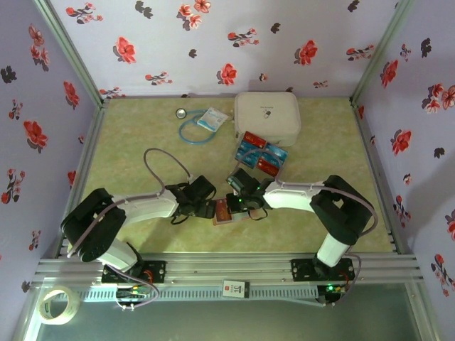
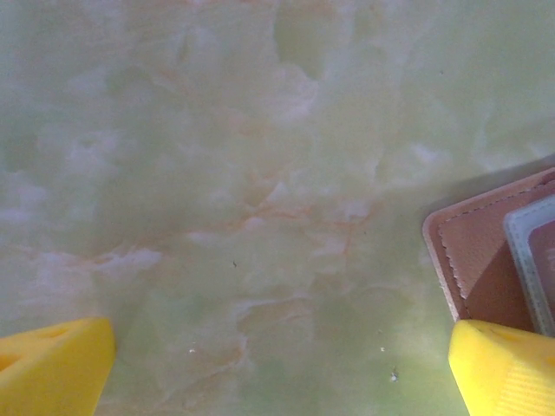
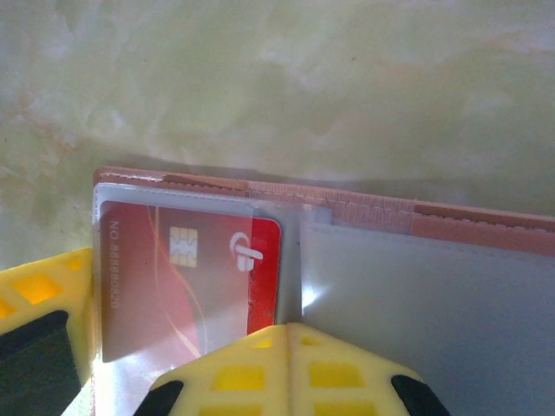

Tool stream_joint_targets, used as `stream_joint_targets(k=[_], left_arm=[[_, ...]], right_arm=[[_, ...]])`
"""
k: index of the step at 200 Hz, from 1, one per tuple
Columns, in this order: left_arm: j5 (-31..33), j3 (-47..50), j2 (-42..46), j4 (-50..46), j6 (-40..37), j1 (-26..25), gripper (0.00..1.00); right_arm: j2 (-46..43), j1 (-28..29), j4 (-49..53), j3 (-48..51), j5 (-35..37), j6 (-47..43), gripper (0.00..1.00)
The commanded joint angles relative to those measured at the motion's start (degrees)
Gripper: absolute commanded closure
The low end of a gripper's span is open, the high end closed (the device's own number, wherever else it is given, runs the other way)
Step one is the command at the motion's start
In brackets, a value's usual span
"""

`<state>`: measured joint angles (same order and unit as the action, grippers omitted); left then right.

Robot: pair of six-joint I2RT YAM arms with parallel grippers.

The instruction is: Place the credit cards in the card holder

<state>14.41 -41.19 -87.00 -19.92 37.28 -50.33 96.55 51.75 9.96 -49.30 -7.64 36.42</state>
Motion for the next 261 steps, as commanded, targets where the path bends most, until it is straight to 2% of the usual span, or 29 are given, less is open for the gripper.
stream_joint_targets(k=[1,74,150,187,229,261], left_arm=[[0.28,1.88,0.16,-0.42,-0.53,1.12,0.00],[0.48,2.78,8.40,-4.69,-2.70,6.41,0.00],[-0.81,2.91,10.03,-5.36,-2.25,6.91,0.00],[-2.29,3.27,8.99,-3.49,-1.08,6.03,0.00],[-2.37,1.95,6.60,-2.47,0.54,2.78,0.00],[-1.95,2.51,6.73,-1.80,2.42,0.33,0.00]], right_arm=[[1.47,1.47,-0.34,-0.98,-1.60,0.71,0.98],[-2.94,1.43,2.84,-1.23,0.56,-0.20,0.93],[-7.42,0.03,4.83,0.53,2.54,-1.02,0.86],[-10.83,-3.51,4.61,3.89,2.37,-1.03,0.85],[-16.13,-8.68,4.85,8.41,0.82,-1.27,0.73],[-19.23,-10.00,4.92,11.17,-0.10,-1.08,0.68]])
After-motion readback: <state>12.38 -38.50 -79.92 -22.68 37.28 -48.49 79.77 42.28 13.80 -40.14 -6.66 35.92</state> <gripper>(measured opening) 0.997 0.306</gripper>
